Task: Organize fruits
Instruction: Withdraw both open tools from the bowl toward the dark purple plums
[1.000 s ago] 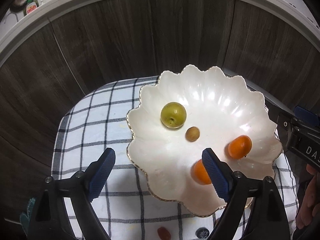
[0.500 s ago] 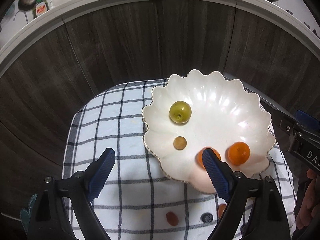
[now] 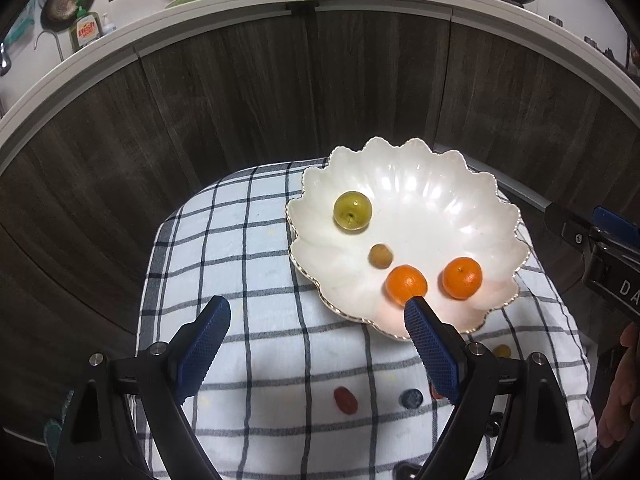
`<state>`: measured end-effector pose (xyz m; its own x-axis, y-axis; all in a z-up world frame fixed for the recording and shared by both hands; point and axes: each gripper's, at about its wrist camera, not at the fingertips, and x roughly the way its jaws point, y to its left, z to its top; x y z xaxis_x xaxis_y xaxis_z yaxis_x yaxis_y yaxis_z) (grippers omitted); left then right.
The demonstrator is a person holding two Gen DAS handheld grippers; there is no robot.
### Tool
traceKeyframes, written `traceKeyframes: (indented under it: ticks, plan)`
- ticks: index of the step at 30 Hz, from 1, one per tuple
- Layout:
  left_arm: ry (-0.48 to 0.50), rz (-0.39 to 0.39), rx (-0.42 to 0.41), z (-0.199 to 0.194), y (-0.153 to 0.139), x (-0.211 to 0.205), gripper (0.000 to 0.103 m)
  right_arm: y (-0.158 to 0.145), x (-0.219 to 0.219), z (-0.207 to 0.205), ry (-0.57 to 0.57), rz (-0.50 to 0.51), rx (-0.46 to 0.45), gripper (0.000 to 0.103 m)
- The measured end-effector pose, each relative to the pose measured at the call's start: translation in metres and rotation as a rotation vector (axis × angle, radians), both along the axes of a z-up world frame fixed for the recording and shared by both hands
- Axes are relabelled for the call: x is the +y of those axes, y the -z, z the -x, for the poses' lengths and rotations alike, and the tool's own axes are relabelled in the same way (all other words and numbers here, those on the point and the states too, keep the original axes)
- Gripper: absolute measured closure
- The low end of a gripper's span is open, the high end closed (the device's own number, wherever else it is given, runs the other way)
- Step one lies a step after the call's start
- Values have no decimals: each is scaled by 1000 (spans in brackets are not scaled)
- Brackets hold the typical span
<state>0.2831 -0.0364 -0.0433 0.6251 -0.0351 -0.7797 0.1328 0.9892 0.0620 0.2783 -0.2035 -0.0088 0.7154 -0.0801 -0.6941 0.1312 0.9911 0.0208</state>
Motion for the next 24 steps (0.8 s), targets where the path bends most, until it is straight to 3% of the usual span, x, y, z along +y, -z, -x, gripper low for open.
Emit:
traceKeyframes:
  ticks: [11,24]
  plan:
    - [5,34,-8,37,-1,-1,14,-5,-1,33,-11,-15,-21,21]
    - [8,45,-19,77,19,-3,14,5,4,77,-44,13,-42,21]
